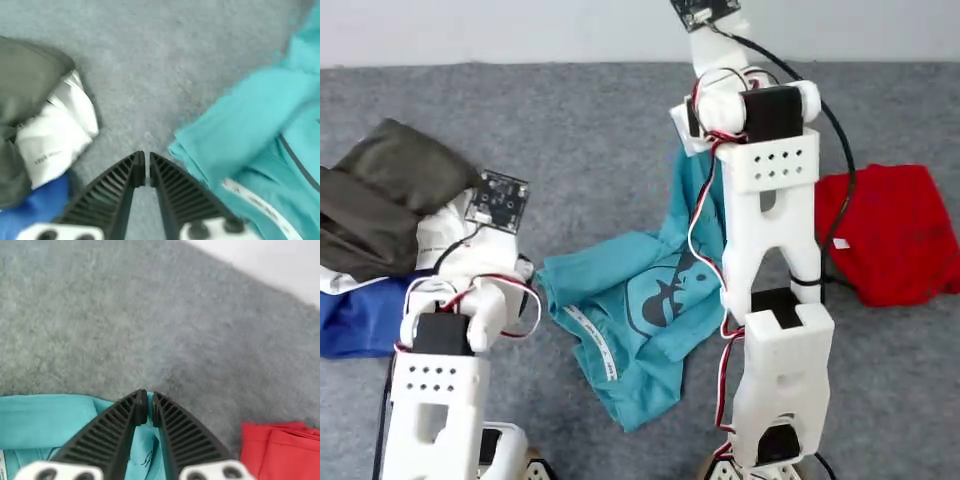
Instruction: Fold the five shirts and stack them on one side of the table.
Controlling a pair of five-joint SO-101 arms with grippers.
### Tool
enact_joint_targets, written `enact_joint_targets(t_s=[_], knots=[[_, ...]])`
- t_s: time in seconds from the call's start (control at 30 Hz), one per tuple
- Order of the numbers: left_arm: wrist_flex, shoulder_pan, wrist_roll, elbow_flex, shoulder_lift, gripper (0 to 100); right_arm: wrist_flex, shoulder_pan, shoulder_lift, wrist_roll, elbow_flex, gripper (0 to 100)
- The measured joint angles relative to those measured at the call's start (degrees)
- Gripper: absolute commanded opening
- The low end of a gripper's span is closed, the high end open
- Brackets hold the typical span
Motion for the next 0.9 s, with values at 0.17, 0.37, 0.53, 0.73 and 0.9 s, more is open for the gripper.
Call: enact_joint_targets(t_s=[0.17,0.37,0.53,0.73,0.9], knots=[[-1.49,-0.35,-0.09,-4.75,10.99,12,0.0,-0.79,0.09,0.0,3.52,0.9],[10.11,0.44,0.53,-27.16,34.73,12,0.0,-1.85,0.09,0.0,4.13,0.9],[18.29,2.73,0.44,-44.66,52.4,12,0.0,-0.7,0.09,0.0,4.13,0.9],[23.12,2.46,0.44,-54.24,66.73,11,0.0,1.23,0.09,0.0,4.13,0.9],[23.91,2.55,0.62,-55.82,71.65,11,0.0,1.05,0.09,0.0,4.13,0.9]])
